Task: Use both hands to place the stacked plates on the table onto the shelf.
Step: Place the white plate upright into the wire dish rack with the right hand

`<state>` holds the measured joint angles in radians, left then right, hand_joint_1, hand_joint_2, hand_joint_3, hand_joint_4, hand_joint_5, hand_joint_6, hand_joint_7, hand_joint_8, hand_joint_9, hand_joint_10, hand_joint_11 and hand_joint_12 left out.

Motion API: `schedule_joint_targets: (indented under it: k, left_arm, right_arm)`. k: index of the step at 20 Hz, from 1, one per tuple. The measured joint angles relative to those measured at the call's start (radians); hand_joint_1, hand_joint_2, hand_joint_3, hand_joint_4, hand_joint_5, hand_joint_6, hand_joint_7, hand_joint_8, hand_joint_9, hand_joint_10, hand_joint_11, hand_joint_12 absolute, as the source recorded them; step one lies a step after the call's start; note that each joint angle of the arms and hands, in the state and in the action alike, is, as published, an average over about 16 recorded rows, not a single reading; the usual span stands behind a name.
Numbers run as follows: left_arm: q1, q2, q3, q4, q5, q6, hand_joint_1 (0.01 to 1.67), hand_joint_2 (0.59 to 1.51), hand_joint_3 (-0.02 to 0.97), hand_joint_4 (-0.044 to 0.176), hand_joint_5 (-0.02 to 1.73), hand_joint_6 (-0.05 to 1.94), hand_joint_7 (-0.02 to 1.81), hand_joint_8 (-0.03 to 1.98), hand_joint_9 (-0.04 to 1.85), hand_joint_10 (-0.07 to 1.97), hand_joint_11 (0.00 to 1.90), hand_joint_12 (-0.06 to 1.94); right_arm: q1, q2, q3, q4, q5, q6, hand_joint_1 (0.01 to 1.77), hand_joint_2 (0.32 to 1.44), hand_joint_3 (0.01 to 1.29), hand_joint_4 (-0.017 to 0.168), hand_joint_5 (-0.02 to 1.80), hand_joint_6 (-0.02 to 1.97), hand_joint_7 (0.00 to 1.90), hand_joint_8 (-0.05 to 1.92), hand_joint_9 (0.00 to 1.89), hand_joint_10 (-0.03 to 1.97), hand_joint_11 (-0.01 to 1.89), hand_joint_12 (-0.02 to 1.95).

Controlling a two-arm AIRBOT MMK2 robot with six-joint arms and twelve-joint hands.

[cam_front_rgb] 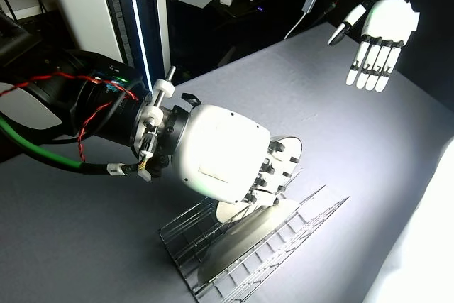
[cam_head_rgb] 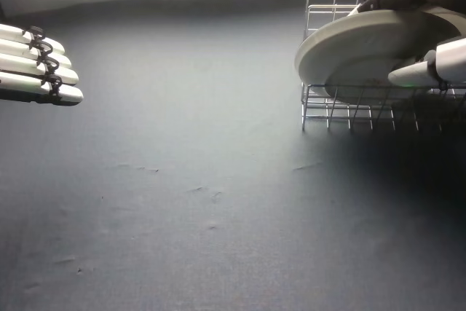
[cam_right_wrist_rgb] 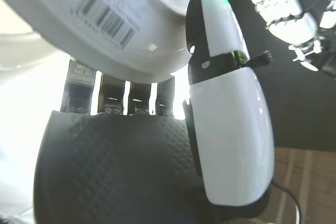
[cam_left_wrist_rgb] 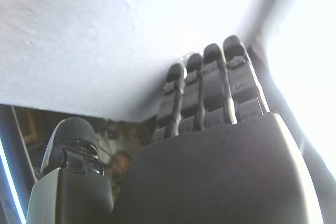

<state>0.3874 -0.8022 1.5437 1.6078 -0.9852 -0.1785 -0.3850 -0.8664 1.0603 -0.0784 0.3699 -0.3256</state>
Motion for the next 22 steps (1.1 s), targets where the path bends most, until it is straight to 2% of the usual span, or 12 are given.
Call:
schedule_joint_targets:
  k: [3,6,13,17,22]
  left_arm:
    - [0.0,0.0,-0.003,0.001,0.0,0.0,0.01,1.166,0.008,0.005,0.08,0.01,0.08,0.0,0.08,0.02,0.04,0.1]
    - [0.0,0.0,-0.006,0.002,0.0,0.0,0.01,1.166,0.008,0.005,0.08,0.01,0.08,0.0,0.08,0.02,0.04,0.09]
    - [0.0,0.0,-0.012,0.003,0.0,-0.001,0.01,1.166,0.007,0.005,0.08,0.01,0.08,0.0,0.08,0.02,0.05,0.09]
    - [0.0,0.0,-0.015,0.004,0.0,-0.003,0.01,1.165,0.007,0.005,0.08,0.01,0.08,0.0,0.09,0.02,0.05,0.1]
    - [0.0,0.0,-0.019,0.005,-0.001,-0.008,0.01,1.166,0.007,0.005,0.09,0.01,0.09,0.0,0.09,0.02,0.06,0.1]
  right_arm:
    - [-0.004,0.001,0.0,-0.049,0.016,-0.005,1.22,1.05,0.02,-0.007,0.55,0.37,0.63,0.25,0.51,0.52,0.35,1.43]
    - [-0.001,0.001,0.0,-0.103,0.028,-0.011,1.17,1.05,0.02,-0.007,0.44,0.19,0.51,0.09,0.39,0.39,0.22,1.34]
    - [0.025,-0.001,0.0,-0.289,0.079,-0.016,1.06,1.05,0.02,-0.006,0.22,0.05,0.25,0.02,0.17,0.19,0.04,0.98]
    - [0.041,-0.003,0.0,-0.444,0.142,-0.017,1.0,1.05,0.02,-0.006,0.13,0.03,0.13,0.02,0.08,0.11,0.01,0.78]
    - [0.045,-0.005,0.0,-0.668,0.272,-0.017,0.95,1.05,0.02,-0.002,0.07,0.03,0.06,0.02,0.05,0.05,0.01,0.54]
